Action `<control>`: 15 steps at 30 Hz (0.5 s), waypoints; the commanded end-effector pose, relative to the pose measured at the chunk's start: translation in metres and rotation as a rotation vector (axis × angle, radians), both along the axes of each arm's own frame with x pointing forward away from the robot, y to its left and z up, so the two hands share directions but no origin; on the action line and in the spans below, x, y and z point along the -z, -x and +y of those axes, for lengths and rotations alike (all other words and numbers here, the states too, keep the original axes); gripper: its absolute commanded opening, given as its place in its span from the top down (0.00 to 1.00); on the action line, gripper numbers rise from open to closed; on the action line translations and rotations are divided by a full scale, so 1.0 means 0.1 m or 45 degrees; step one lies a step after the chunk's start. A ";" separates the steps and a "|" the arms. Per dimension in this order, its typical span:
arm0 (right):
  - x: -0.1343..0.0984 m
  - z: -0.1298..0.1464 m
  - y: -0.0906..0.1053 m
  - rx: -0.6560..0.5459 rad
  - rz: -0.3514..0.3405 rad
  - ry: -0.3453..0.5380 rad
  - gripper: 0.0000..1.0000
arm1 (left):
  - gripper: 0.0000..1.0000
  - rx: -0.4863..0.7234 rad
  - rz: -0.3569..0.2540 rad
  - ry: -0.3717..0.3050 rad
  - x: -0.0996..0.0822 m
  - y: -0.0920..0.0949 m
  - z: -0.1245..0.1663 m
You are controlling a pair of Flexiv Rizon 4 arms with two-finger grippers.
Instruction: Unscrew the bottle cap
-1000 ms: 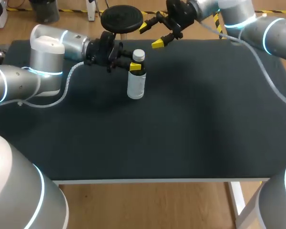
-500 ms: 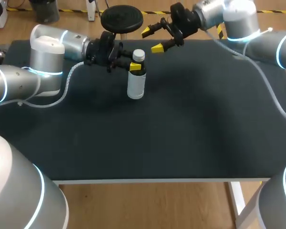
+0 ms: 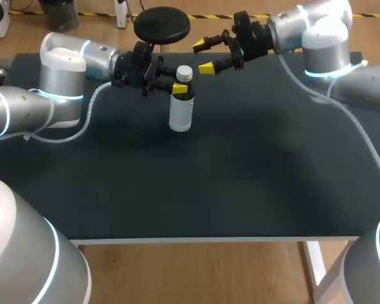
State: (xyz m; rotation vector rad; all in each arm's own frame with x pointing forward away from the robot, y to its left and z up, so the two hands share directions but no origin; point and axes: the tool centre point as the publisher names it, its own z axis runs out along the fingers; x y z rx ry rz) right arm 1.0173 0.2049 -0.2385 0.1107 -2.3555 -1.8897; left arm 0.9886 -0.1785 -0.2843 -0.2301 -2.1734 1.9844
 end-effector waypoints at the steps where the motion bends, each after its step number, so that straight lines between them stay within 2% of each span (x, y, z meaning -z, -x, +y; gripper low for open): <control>1: 0.02 0.02 0.07 0.798 -0.178 0.002 0.00 | 1.00 0.007 0.002 0.002 0.01 -0.02 0.00; 15: 0.05 0.12 0.09 0.811 -0.139 -0.052 0.00 | 1.00 0.007 0.002 0.002 0.01 -0.02 0.00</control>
